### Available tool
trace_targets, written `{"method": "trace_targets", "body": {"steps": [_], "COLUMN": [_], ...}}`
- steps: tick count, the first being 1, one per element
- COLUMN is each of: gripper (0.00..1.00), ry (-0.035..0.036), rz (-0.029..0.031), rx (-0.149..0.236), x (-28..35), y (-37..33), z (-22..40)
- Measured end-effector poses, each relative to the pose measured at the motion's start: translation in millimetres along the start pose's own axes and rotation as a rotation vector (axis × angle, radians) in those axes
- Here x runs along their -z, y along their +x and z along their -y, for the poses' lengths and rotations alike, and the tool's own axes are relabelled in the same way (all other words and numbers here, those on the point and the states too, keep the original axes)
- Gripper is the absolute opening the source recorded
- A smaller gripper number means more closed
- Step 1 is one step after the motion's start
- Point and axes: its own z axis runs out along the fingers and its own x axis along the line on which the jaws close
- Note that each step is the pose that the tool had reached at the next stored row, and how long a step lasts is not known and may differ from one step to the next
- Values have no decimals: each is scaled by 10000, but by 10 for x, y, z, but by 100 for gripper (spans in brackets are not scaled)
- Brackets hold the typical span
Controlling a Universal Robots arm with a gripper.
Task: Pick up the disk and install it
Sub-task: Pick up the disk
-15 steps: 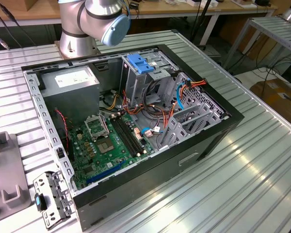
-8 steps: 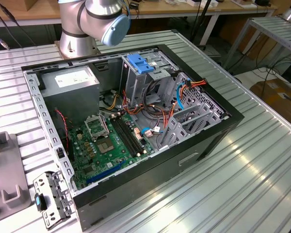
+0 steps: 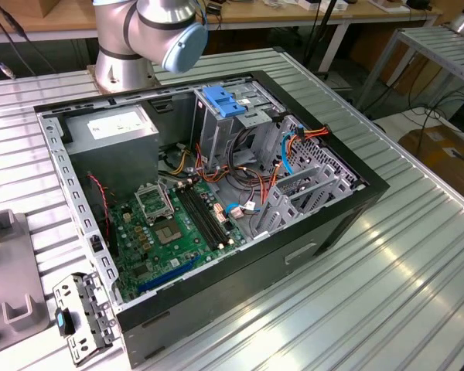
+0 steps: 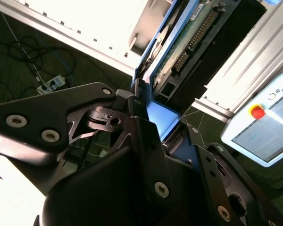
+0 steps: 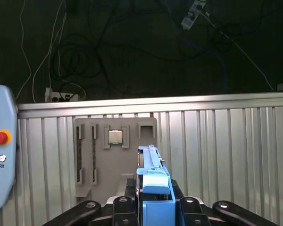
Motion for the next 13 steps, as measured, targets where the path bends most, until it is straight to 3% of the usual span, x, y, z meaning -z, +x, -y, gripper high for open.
{"method": "trace_targets", "body": {"steps": [13], "gripper": [37], "ry": [-1], "rz": [0], "rx": [0], "x": [-1], "y": [-11], "z": [212]}}
